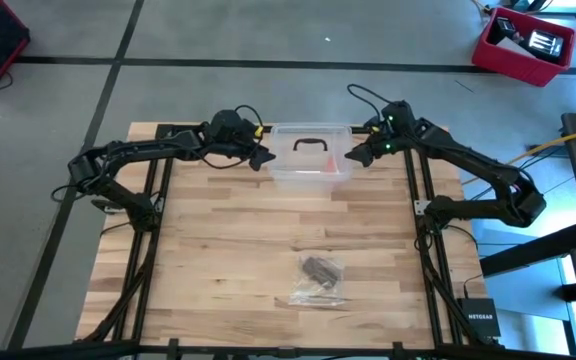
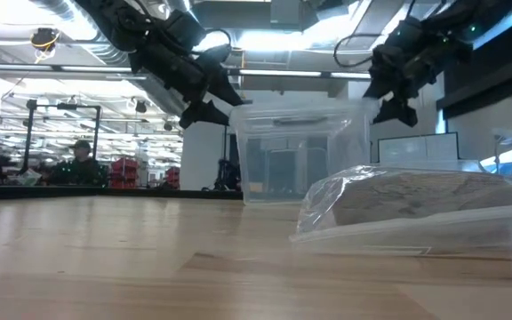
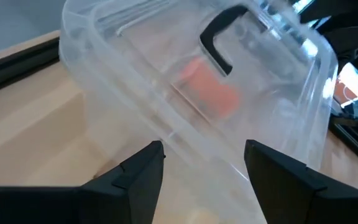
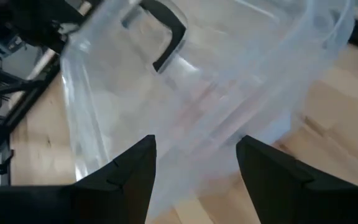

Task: Roll bandage
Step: Open the container

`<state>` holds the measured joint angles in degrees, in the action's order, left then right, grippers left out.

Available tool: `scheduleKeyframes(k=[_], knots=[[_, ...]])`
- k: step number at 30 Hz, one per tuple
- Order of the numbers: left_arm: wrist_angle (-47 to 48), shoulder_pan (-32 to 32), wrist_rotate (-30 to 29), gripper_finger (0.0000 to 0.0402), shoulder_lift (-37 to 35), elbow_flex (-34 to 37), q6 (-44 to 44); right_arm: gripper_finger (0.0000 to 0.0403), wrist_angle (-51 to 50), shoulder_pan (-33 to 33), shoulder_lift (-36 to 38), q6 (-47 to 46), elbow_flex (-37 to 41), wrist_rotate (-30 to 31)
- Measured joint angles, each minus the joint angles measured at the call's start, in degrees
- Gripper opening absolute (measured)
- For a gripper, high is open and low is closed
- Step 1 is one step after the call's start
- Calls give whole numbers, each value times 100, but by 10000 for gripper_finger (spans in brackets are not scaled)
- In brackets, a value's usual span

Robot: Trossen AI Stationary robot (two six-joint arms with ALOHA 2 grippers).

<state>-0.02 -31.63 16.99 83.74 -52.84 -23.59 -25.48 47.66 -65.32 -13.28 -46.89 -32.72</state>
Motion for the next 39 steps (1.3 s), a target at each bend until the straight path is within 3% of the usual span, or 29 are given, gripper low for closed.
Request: scheduleKeyframes(k=[10,17,21,27,33,39], knots=[[-198,22,44,214,-2,-2,-1,223,-243,-10,169,2,-251,-7],[-710,199,68,214,-6,-7,58,216,371,-340,180,87,-251,-201],[-578,219,67,214,-7,-7,207,159,777,-585,195,76,-251,-119],[-329,267,59,214,-302,-13,637,20,747,-867,300,341,-412,-215],[-126,478,-252,214,-1338,-13,1010,38,715,-1404,649,368,-796,287],[430,802,-633,214,-2410,-13,1314,11,720,-2294,987,748,-1064,822]])
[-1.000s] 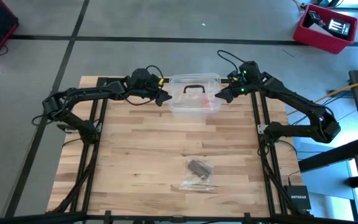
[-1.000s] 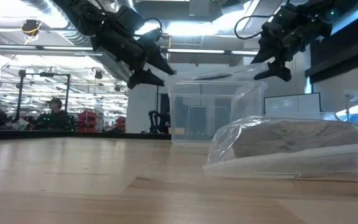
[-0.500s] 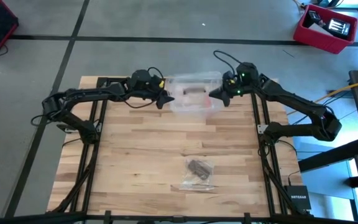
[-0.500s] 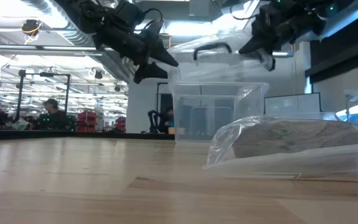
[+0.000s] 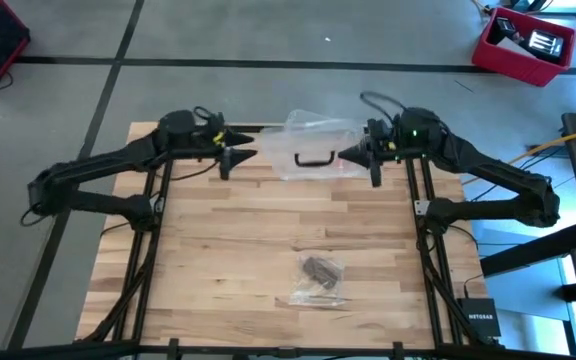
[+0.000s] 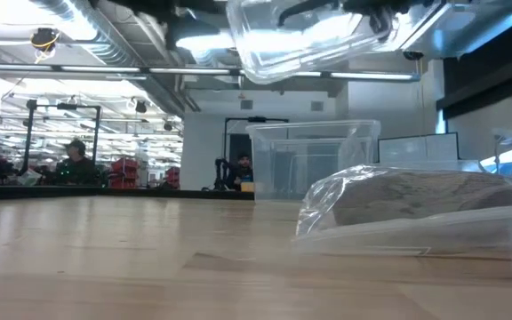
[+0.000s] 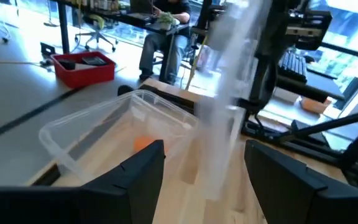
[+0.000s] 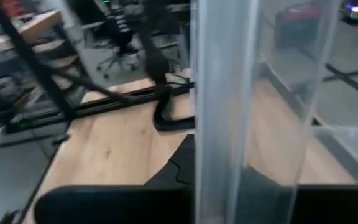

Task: Roll bandage
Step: Open the container

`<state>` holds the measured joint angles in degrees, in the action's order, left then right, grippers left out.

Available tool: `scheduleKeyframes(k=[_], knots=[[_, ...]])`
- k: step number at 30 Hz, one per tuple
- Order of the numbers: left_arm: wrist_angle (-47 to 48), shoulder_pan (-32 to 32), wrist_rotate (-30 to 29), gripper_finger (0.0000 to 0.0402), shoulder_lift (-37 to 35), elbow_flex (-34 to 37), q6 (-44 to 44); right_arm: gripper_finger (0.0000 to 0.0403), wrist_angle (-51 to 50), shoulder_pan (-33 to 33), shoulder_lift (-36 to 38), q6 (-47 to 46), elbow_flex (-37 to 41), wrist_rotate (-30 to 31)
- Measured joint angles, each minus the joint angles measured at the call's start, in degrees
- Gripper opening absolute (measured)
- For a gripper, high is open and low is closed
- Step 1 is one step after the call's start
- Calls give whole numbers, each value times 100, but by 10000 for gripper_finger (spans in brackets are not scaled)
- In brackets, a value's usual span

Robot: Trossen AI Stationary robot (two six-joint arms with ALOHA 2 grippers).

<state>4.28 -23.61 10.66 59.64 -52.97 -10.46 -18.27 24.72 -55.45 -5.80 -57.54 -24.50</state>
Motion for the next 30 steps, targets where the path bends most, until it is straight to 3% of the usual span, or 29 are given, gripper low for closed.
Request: scheduleKeyframes(k=[3,8,13,24,30], knots=[[401,229,-287,214,-367,0,84,22,-21,-676,17,212,0,388],[995,660,-910,214,-662,0,169,8,-81,-1816,-235,864,10,1545],[1375,1087,-1026,214,-715,0,85,14,324,-2699,-794,1433,248,2882],[2082,1580,-1558,214,-715,4,83,16,2460,-3277,-3331,3080,624,4801],[2283,1678,-1583,214,-713,4,25,19,3806,-3273,-4494,3393,610,4880]])
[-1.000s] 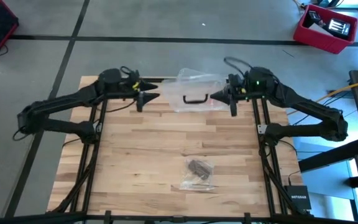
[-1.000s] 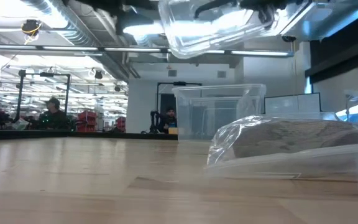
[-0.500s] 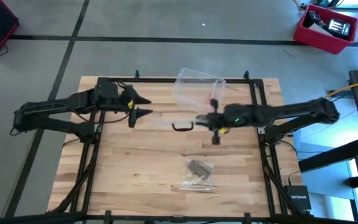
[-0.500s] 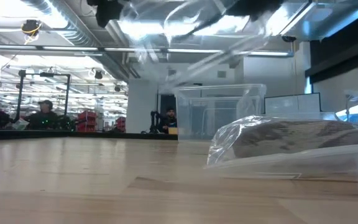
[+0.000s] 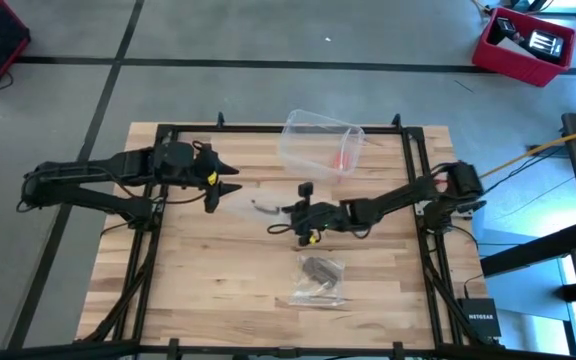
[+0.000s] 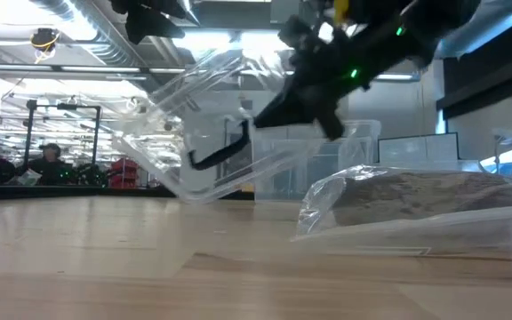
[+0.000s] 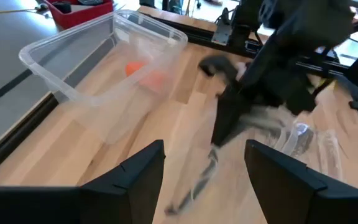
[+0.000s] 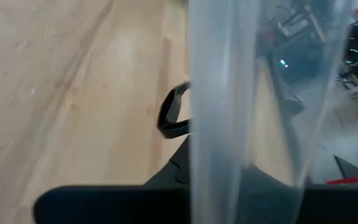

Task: Roll bandage
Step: Open the container

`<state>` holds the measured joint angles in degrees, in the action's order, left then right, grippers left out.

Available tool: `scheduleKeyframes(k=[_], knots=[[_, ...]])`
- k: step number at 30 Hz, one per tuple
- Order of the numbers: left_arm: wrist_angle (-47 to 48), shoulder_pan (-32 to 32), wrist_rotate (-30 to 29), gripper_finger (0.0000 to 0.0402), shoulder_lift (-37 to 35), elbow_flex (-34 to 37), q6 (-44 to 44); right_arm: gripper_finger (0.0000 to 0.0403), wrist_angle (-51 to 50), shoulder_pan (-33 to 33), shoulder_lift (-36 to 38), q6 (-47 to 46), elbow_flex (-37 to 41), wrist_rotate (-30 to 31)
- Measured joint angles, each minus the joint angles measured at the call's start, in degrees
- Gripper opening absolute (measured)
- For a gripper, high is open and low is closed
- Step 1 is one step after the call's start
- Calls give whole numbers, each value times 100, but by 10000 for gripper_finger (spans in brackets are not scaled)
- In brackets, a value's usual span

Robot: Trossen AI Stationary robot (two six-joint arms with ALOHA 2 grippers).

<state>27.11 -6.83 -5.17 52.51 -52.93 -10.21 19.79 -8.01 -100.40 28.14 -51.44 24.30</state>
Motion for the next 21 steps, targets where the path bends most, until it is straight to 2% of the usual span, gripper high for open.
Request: scheduleKeyframes(k=[4,11,17,21], knots=[[85,61,-13,214,0,0,-11,54,319,3,-424,11,2,-266],[99,87,-22,214,13,0,12,103,363,13,-740,55,2,-335],[101,87,-22,214,13,0,-1,164,332,11,-759,60,2,-339],[103,90,-22,214,13,0,-18,211,-168,-87,-567,73,-30,-275]])
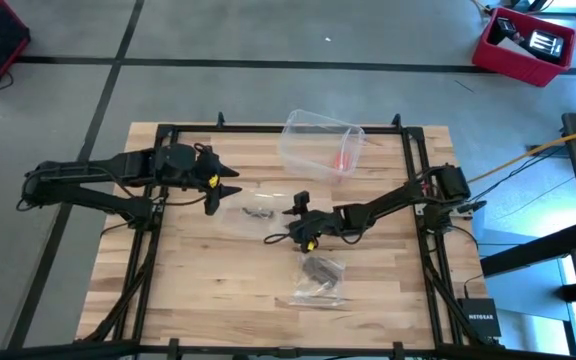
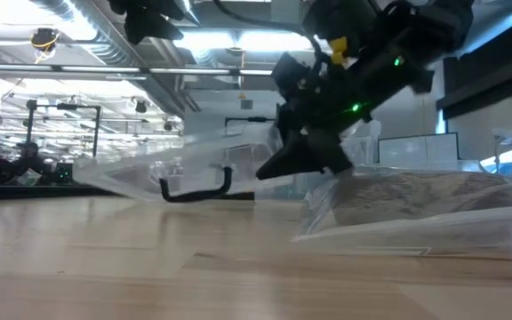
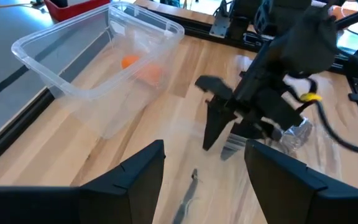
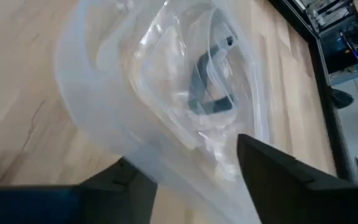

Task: Roll bandage
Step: Open the container, then put the transparent zip bag into the container

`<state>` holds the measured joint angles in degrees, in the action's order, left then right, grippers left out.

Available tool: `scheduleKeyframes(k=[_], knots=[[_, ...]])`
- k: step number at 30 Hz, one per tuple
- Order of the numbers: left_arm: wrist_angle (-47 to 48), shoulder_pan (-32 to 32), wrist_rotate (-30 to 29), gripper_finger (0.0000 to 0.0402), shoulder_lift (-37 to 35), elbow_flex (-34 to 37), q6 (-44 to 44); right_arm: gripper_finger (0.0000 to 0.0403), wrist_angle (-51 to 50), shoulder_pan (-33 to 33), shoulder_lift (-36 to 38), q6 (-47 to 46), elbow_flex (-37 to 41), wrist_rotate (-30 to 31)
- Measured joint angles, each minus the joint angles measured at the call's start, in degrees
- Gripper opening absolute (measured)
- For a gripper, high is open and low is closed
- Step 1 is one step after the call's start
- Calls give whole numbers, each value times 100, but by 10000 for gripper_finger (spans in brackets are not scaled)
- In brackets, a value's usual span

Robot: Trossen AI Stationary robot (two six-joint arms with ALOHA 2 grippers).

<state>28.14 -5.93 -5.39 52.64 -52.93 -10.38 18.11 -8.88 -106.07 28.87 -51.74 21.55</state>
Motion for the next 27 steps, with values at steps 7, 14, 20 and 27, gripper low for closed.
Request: scheduleKeyframes(k=[7,14,20,27], knots=[[0,110,0,214,0,0,-15,251,-2180,-298,841,-508,-484,44],[4,256,0,214,72,2,-123,253,-4833,-1039,1649,-2441,-1175,-1414],[58,397,0,214,223,7,-315,253,-5131,-2715,1678,-3637,-1325,-1363],[108,498,-60,214,338,7,-424,253,-4612,-3925,916,-3612,-1103,-265]])
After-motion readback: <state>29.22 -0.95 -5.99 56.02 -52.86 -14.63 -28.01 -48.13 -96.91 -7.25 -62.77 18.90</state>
